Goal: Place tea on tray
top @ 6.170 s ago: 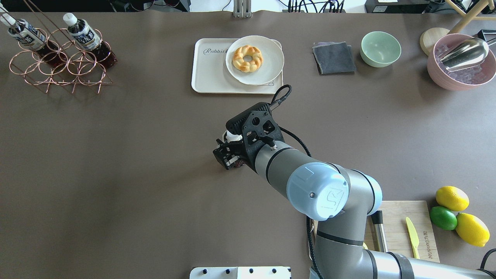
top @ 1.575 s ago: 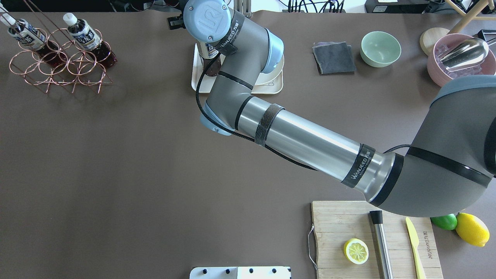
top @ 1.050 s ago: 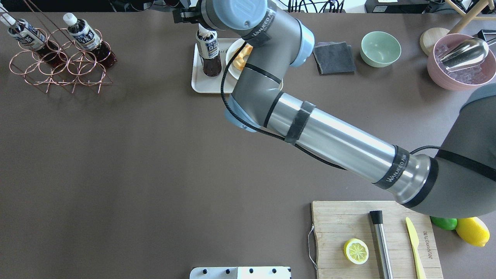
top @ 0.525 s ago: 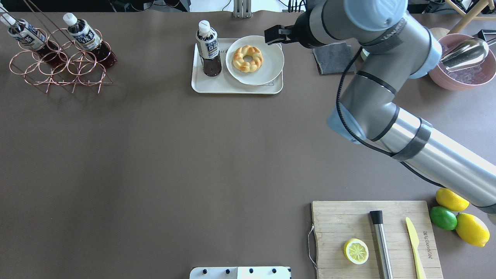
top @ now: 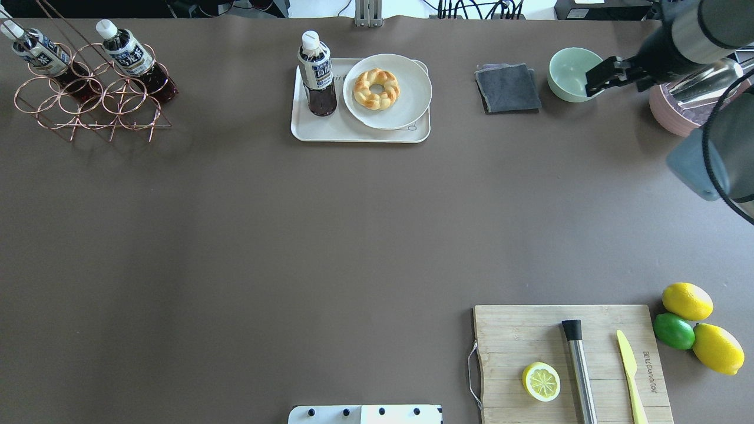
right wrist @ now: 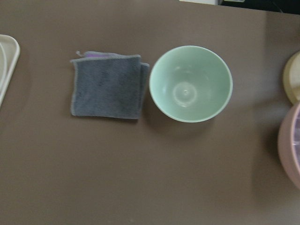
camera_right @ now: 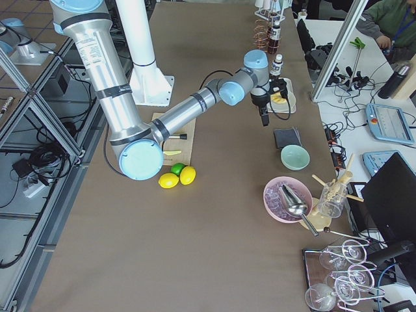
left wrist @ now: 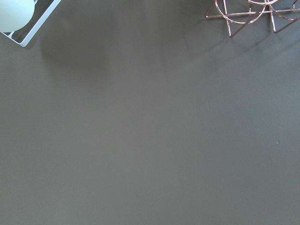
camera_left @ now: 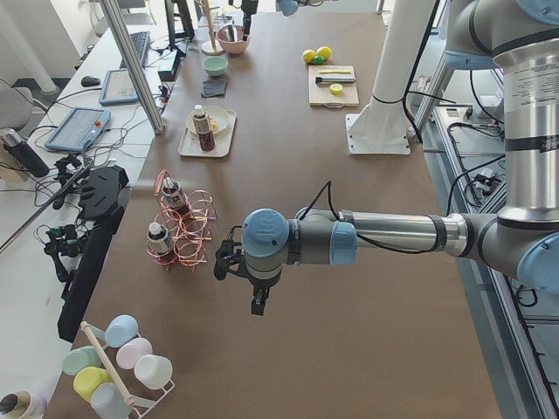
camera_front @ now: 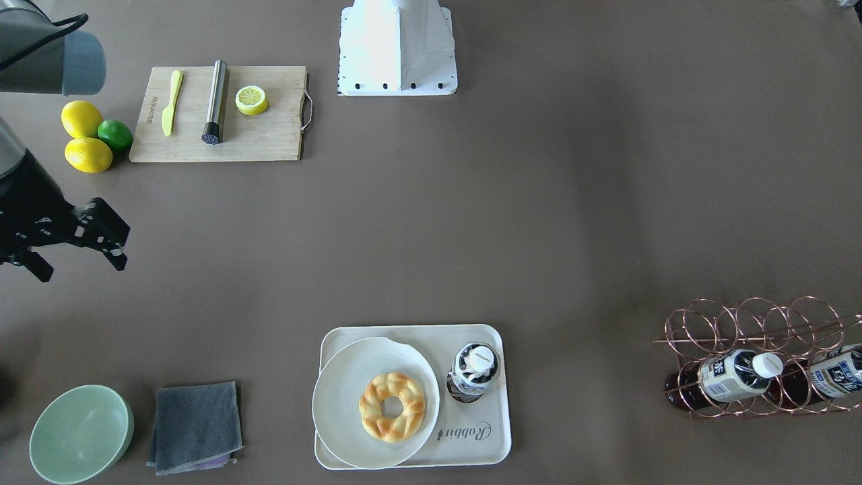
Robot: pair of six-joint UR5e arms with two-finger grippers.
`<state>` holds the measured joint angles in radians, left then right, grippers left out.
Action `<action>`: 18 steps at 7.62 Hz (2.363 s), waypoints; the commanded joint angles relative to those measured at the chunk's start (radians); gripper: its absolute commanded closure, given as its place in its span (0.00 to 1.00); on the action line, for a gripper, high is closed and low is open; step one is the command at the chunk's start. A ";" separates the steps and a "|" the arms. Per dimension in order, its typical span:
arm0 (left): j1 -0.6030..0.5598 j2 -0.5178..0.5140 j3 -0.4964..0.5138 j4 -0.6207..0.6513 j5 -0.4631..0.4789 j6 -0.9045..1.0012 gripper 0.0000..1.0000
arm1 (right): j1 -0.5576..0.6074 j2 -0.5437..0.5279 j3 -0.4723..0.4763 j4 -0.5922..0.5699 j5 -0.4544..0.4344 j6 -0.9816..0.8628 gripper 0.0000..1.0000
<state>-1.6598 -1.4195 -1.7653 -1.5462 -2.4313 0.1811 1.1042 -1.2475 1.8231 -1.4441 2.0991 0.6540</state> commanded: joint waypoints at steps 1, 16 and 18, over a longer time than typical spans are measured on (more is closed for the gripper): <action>0.000 0.028 0.000 0.002 0.000 0.001 0.03 | 0.222 -0.163 0.021 -0.241 0.038 -0.547 0.00; 0.023 0.080 0.027 0.055 0.086 -0.008 0.03 | 0.551 -0.411 -0.157 -0.323 0.105 -1.073 0.00; 0.018 0.079 0.023 0.058 0.086 -0.006 0.03 | 0.551 -0.411 -0.159 -0.323 0.105 -1.073 0.00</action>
<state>-1.6376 -1.3400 -1.7414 -1.4912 -2.3456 0.1743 1.6552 -1.6581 1.6661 -1.7672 2.2037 -0.4188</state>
